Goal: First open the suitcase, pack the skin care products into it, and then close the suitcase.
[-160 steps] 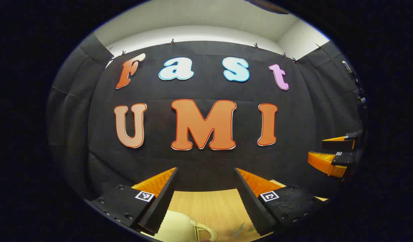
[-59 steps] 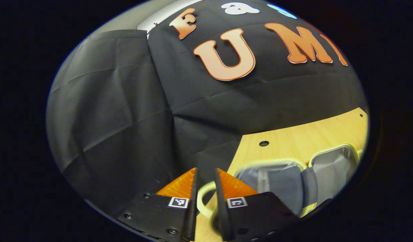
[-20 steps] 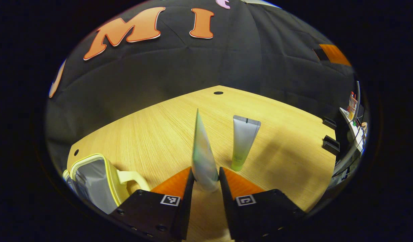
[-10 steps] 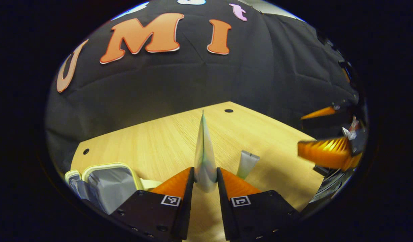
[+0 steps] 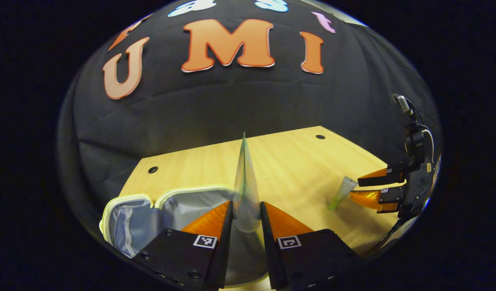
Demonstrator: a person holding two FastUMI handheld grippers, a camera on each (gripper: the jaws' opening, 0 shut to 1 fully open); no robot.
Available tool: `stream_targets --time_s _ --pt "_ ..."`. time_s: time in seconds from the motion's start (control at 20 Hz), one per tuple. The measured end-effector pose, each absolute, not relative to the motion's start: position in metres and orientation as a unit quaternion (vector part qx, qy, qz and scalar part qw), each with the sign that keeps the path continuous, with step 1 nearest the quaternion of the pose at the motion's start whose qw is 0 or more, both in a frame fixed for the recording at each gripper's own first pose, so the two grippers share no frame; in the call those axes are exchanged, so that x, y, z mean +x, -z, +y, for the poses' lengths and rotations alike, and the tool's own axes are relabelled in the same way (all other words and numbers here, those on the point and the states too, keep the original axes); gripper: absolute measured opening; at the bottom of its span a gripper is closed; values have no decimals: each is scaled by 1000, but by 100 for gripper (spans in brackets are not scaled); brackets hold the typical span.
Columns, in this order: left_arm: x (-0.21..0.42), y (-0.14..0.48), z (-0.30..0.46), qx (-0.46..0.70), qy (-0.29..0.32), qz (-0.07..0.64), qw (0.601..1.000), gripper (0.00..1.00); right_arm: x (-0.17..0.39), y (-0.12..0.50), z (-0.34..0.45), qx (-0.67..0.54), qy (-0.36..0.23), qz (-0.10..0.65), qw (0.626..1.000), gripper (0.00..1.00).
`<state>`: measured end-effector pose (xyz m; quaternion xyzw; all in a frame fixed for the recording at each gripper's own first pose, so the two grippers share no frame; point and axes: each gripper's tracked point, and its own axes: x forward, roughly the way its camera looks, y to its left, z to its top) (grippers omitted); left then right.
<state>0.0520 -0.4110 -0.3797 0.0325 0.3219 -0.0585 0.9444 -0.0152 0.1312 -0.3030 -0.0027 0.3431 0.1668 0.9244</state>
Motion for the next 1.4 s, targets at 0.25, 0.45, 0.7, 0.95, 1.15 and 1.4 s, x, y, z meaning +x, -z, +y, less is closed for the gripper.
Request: stream_targets --time_s 0.25,0.45,0.7,0.95,1.15,1.4 --pt "22 408 -353 21 20 383 923 40 -12 330 146 -4 -168 375 912 49" --pt "3 424 -327 8 7 415 910 40 -10 345 153 -7 -166 395 904 48" --pt "-11 441 -316 -13 13 449 893 39 -5 347 155 19 -150 407 901 32" --pt "-21 456 -307 -10 25 480 877 40 -8 324 169 52 -154 409 898 30" --pt "-24 466 -305 -7 34 498 867 40 -11 287 188 60 -172 390 903 30" --pt "-28 483 -303 -24 37 540 841 40 -16 248 221 67 -211 382 897 25"
